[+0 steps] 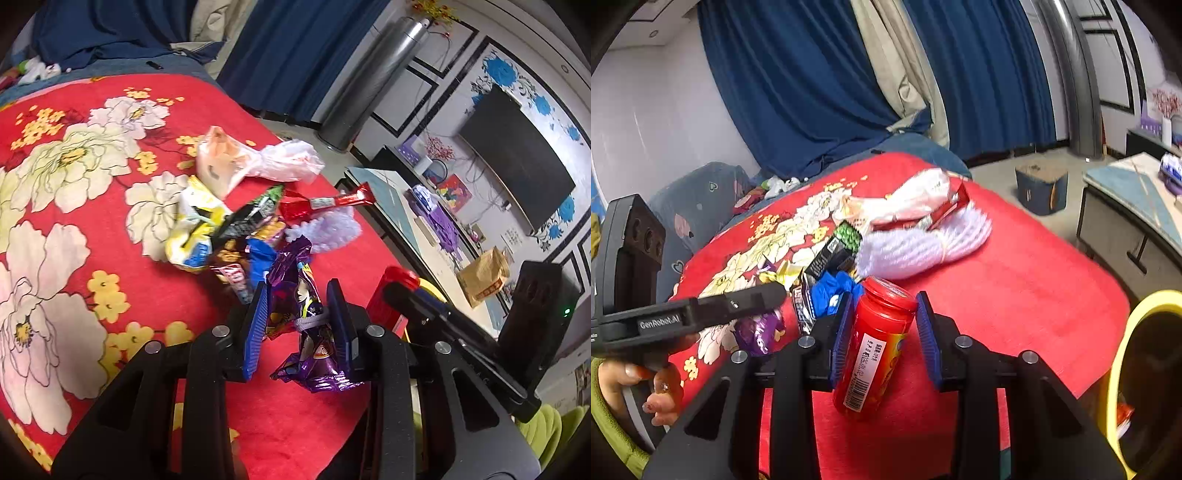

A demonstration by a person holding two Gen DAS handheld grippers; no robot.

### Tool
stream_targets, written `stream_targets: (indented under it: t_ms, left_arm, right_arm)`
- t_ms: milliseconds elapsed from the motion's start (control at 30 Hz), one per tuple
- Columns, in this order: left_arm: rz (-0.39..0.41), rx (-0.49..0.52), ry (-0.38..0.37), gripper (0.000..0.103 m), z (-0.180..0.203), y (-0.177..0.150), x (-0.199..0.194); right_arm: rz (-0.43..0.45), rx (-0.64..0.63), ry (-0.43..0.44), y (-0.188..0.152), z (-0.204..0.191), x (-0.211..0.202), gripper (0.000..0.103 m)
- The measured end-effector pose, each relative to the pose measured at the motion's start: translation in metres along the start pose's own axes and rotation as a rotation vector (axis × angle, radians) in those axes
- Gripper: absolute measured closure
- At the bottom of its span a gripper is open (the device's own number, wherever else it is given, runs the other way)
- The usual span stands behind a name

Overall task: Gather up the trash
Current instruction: 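Grasp the red bottle with the right gripper while the left grasps purple candy wrappers, then carry the red bottle and purple wrappers over the bin with both grippers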

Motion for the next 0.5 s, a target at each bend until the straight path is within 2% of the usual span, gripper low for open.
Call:
stream_targets:
  t_ms: [500]
  left_arm:
    - [0.018, 0.103, 0.000, 0.078, 0.045, 0.002, 0.012]
  right_arm:
    - [0.076, -0.051, -0.055, 0.014, 0.015, -0.033, 0.071]
Point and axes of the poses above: each gripper's, at about its wrist camera, not at the fingertips, and x roughly the way its jaws point, z to its right, y to its top, the point moved 2 cm from there along x, roughly the way its jaws point, and after that the axes turned 3 degrees about y, right-handed, at the moved point
